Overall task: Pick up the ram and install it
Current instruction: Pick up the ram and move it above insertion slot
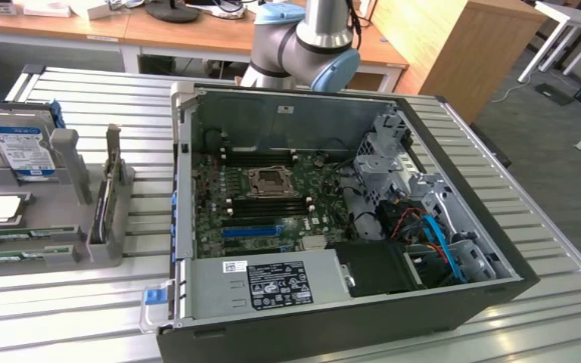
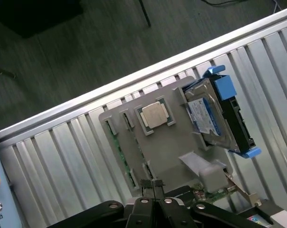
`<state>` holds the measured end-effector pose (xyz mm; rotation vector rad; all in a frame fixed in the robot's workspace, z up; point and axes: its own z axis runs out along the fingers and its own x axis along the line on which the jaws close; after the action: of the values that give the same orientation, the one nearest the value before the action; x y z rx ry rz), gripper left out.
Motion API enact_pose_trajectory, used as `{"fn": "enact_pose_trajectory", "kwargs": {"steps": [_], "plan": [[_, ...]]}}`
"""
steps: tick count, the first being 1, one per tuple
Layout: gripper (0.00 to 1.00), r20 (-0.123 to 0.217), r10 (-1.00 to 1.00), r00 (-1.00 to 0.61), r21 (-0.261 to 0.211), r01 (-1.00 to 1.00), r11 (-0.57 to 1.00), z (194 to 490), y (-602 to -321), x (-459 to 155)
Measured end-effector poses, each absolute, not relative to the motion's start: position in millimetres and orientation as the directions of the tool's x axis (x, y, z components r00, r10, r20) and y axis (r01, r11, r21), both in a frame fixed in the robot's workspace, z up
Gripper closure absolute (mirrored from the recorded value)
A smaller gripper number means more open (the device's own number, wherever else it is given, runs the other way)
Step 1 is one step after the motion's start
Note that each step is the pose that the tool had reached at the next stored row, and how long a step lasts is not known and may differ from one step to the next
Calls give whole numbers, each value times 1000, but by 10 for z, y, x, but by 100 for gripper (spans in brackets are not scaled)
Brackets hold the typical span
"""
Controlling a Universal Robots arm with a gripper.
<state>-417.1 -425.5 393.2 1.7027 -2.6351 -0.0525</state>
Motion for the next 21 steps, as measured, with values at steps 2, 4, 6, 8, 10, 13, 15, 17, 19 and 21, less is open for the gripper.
{"fn": "enact_pose_trajectory", "kwargs": {"steps": [2, 4, 6, 8, 10, 13, 15, 17, 19, 21], "plan": [[90, -15, -922, -387, 30, -922, 387, 3932, -4255, -4171], [90, -15, -931, -364, 30, -931, 363, 3932, -4255, -4171], [90, -15, -940, -340, 30, -940, 340, 3932, -4255, -4170], [90, -15, -949, -315, 30, -949, 315, 3932, -4255, -4171], [90, -15, -956, -291, 30, -956, 291, 3932, -4255, -4171], [90, -15, -966, -257, 30, -966, 257, 3932, -4255, -4171], [90, -15, -972, -233, 30, -972, 233, 3932, -4255, -4171], [90, -15, -978, -209, 30, -978, 209, 3932, -4255, -4171], [90, -15, -983, -185, 30, -982, 185, 3932, -4255, -4171], [90, -15, -987, -162, 30, -986, 162, 3932, -4255, -4171]]}}
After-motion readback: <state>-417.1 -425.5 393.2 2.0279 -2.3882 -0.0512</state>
